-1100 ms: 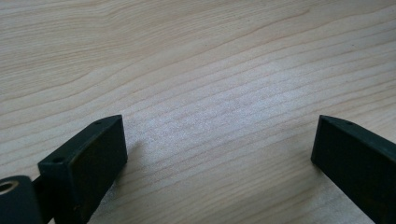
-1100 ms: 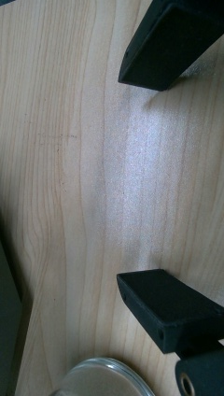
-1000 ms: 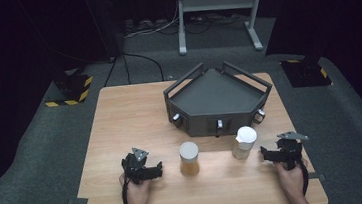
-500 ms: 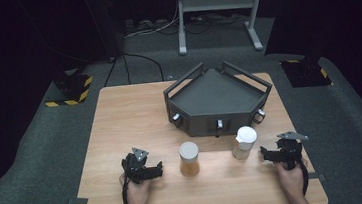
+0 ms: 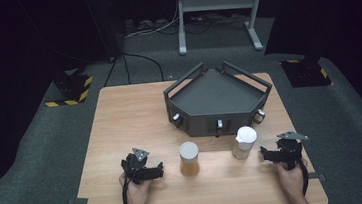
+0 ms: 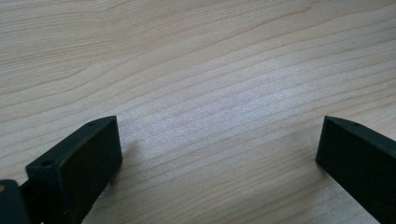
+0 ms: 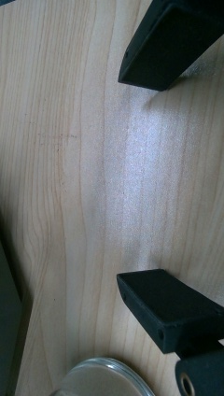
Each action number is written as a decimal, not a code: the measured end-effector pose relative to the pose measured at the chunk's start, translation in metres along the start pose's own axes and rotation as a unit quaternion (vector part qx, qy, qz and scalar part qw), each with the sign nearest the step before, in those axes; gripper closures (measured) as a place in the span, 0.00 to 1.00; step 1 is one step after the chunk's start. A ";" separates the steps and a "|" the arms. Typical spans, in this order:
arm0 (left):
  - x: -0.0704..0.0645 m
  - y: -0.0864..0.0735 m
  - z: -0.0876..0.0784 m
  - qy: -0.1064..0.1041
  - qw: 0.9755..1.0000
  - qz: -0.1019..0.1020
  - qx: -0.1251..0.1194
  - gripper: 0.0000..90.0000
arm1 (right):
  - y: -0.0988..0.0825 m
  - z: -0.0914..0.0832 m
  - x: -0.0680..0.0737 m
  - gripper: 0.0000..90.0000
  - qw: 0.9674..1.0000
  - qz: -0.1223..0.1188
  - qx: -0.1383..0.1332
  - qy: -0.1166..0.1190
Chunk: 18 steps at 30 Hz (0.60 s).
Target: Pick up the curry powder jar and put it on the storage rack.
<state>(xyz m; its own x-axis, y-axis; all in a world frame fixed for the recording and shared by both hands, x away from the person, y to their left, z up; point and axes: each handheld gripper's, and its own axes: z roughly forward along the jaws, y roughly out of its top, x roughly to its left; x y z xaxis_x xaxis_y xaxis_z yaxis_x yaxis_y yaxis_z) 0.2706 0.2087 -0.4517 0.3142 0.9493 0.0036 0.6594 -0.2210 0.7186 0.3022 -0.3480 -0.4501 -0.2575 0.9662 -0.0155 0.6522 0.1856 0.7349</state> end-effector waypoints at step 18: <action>0.006 0.008 -0.017 -0.039 0.999 0.029 -0.001 0.01 | 0.000 0.000 0.000 0.05 1.000 0.000 0.000 0.000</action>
<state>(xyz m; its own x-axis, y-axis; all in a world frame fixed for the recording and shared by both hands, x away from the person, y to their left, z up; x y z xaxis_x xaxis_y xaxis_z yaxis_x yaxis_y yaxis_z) 0.2662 0.2161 -0.4337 0.4039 0.9148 -0.0082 0.6372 -0.2748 0.7201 0.3022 -0.3480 -0.4501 -0.2574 0.9662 -0.0154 0.6523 0.1855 0.7349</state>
